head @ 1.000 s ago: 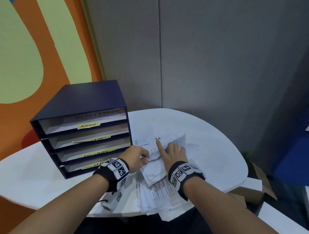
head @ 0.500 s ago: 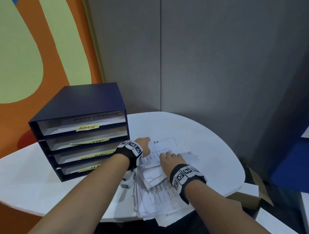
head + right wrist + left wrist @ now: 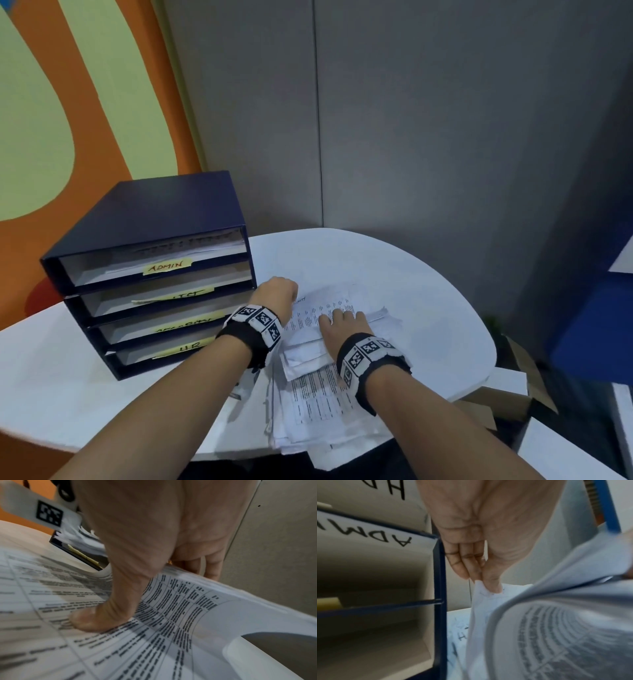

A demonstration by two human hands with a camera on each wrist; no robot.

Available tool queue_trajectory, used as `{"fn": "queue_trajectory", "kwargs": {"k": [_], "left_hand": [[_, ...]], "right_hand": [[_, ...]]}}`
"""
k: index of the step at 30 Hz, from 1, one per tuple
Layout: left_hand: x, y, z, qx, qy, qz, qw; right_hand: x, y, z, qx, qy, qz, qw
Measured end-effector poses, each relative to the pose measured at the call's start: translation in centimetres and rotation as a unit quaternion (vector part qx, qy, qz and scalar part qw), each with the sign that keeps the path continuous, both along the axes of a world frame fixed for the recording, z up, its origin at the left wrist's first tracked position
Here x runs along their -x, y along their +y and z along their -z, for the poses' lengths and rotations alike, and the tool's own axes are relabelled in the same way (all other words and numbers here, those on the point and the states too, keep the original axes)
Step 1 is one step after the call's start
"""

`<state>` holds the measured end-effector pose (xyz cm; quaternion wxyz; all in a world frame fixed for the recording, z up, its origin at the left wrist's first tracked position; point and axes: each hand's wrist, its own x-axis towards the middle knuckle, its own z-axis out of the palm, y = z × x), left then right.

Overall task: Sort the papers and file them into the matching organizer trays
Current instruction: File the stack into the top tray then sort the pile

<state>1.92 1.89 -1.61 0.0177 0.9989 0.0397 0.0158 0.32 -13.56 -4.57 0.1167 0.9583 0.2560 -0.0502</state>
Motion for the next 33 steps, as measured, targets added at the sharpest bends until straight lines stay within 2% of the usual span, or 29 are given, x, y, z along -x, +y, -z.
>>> {"fn": "queue_trajectory", "kwargs": {"k": [5, 10, 15, 17, 20, 26, 28, 33], "left_hand": [[2.2, 0.0, 0.8, 0.124, 0.000, -0.009, 0.992], [4.2, -0.4, 1.8, 0.117, 0.054, 0.034, 0.991], [3.5, 0.3, 0.3, 0.166, 0.136, 0.055, 0.975], [2.2, 0.8, -0.4, 0.173, 0.143, 0.022, 0.974], [-0.3, 1.6, -1.1, 0.209, 0.088, -0.064, 0.972], [-3.2, 1.0, -1.0, 0.265, 0.076, -0.099, 0.956], [-3.8, 0.5, -0.6, 0.258, 0.075, -0.095, 0.958], [-3.9, 0.2, 1.2, 0.109, 0.118, -0.079, 0.984]], "right_hand": [[0.7, -1.3, 0.5, -0.036, -0.061, -0.017, 0.997], [1.4, -1.9, 0.9, 0.005, -0.089, -0.001, 0.996], [2.1, -2.0, 0.5, 0.033, -0.096, 0.004, 0.995], [2.0, -1.7, 0.4, 0.022, -0.064, -0.004, 0.998], [1.7, -1.4, 0.3, -0.031, -0.014, 0.000, 0.999], [1.6, -1.5, 0.3, -0.043, -0.031, 0.003, 0.999], [1.7, -1.4, 0.3, -0.030, -0.040, -0.003, 0.999], [1.4, -1.7, 0.5, -0.010, -0.039, -0.003, 0.999]]}}
